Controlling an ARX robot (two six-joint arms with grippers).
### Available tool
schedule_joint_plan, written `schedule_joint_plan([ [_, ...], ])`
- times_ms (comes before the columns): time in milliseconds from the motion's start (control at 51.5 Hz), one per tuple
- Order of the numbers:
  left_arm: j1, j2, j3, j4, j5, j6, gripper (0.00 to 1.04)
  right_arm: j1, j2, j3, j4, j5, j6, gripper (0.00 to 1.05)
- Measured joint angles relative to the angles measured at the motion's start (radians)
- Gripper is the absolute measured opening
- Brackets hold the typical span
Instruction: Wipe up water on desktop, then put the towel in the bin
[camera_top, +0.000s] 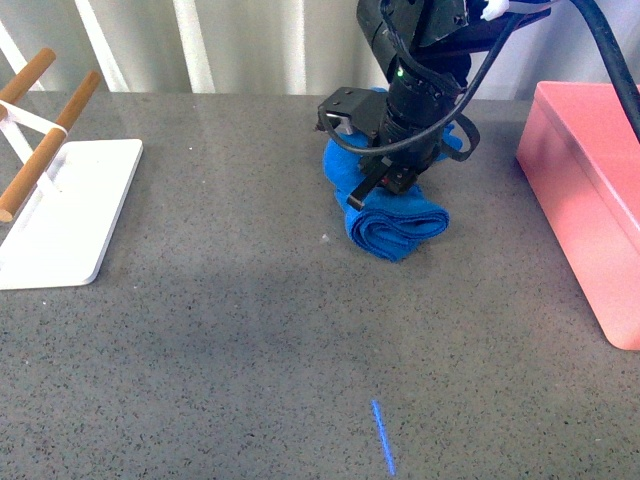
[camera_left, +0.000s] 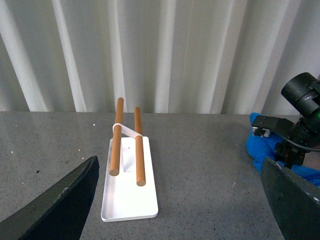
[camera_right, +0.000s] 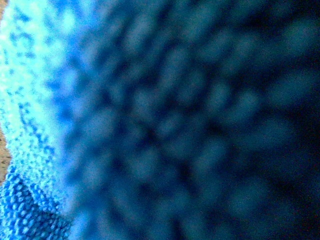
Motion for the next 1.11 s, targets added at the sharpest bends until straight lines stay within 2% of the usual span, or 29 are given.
schedule_joint_plan([
  [369,0.000,0.000,0.000,0.000,0.000,0.000,0.98,0.065,-0.186,-0.338,0.122,-0.208,-0.013,0.05],
  [543,0.000,0.000,0.000,0.000,0.000,0.000,0.98,0.051,-0.328,-0.533,0.238,-0.217,-0.008,0.05],
  [679,0.000,0.000,0.000,0.000,0.000,0.000,0.98,0.009,-0.445,-0.557,0.308,-0.192,-0.003,0.05],
  [892,0.000,0.000,0.000,0.000,0.000,0.000,0.98,-0.042,-0.605,-0.455,0.259,-0.089,0.077,0.05],
  [1106,0.000,0.000,0.000,-0.001,0.000,0.000,0.98,-0.085,-0.703,-0.349,0.167,0.152,0.217,0.05],
])
